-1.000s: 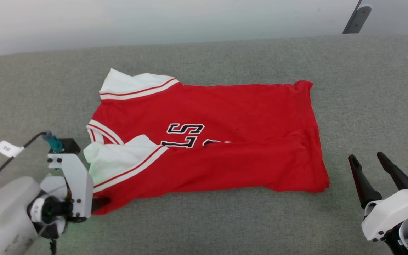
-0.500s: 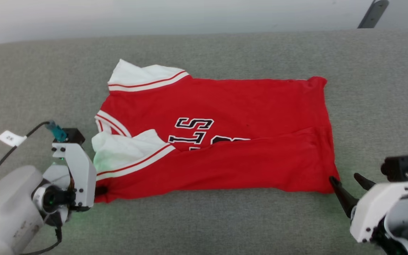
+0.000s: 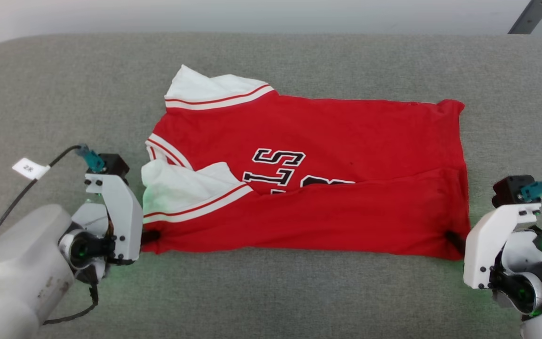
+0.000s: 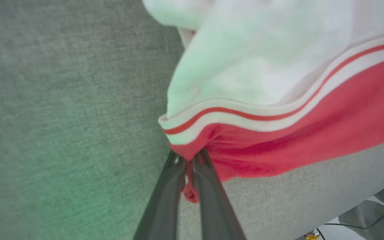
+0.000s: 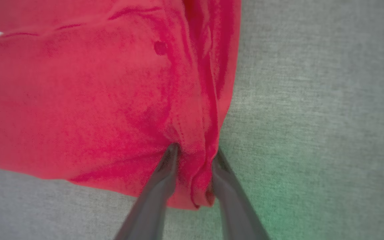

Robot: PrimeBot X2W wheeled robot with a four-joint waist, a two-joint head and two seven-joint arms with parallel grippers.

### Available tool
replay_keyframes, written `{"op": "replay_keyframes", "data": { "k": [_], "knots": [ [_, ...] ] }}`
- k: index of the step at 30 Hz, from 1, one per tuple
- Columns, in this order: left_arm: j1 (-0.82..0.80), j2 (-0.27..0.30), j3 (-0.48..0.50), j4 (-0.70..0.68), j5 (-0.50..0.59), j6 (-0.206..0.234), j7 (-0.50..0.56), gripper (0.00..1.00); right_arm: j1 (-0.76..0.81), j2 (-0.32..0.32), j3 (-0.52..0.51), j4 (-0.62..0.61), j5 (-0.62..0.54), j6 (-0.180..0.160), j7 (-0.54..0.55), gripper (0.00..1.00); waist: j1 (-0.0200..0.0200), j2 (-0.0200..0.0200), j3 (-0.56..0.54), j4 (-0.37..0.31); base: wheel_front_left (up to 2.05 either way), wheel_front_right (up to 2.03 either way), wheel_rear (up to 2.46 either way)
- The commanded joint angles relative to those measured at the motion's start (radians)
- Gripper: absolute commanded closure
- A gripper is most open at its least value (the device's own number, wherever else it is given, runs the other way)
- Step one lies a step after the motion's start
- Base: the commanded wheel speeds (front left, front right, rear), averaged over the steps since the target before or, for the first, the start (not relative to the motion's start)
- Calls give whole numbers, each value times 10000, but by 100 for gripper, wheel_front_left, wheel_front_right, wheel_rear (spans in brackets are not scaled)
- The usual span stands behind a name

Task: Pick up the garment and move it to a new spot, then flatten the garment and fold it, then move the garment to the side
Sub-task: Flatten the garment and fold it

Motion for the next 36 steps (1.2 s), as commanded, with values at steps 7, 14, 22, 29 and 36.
{"op": "replay_keyframes", "data": {
  "k": [7, 14, 22, 29, 36],
  "knots": [
    [25, -116, -103, 329, 39, 6, 95, 100, -161, -194, -8, 490, -32, -20, 91, 100, 0, -1, -169, 135, 0, 0, 0],
    [156, 369, -244, -237, 47, 384, 697, 100, 141, -695, 202, -110, 302, -23, 567, 100, 0, -1, -577, 225, 0, 0, 0],
    [587, 1201, -334, -2197, -15, 1264, 1028, 100, 882, -1428, 189, -1469, 879, -22, 1596, 100, 0, -1, -951, 280, 0, 0, 0],
    [1327, 2088, -440, -4541, -54, 2289, 1013, 100, 1954, -1460, -142, -2678, 1067, -19, 2621, 100, 0, -1, -1053, 281, 0, 0, 0],
    [2130, 2495, -665, -5646, -134, 3012, 878, 100, 2620, -1115, -368, -2932, 927, -17, 2668, 100, 0, -1, -932, 186, 0, 0, 0]
  ]
}}
